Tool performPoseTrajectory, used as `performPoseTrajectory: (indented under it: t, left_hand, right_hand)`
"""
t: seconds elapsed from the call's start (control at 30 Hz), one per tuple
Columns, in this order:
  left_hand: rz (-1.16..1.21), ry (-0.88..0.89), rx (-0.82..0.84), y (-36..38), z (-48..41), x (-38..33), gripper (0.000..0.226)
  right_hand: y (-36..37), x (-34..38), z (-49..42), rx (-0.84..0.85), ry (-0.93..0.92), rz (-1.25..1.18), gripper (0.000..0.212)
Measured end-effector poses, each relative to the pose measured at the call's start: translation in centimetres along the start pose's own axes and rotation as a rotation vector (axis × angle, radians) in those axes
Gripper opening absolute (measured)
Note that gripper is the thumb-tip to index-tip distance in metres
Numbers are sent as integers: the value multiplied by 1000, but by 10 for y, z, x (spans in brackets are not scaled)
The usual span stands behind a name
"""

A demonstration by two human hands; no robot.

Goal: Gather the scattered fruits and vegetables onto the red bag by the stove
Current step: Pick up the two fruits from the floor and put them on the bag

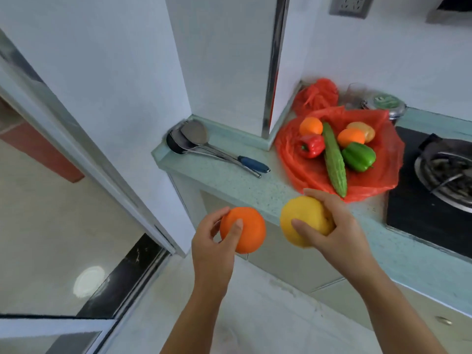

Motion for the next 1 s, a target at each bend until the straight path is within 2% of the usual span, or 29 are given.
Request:
performPoseTrajectory:
  t: [0.3,0.5,0.8,1.0]
  left_hand:
    - [41,8,229,32,-62,-1,25]
    - [1,48,316,74,-99,2,25]
    - [-141,151,461,181,-162,-6,24]
    - [-219,162,464,250,-189,11,25]
  right_hand:
    - [-7,-10,-19,-202,182,55,51]
    - [-14,-26,-51,-274,183,45,49]
    - [-58,-75,-119,-431,228,-29,48]
    - [-84,-117,-148,-488,306,-46,49]
Point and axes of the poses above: each hand's wrist, its own z-axis away from the middle knuckle, its own y-axis out of the palm, x = y × z, the point moved 1 cm from there along -z, towards the middle knuckle, and after that the axes turned 6 degrees about -z, right-handed, at the moved point
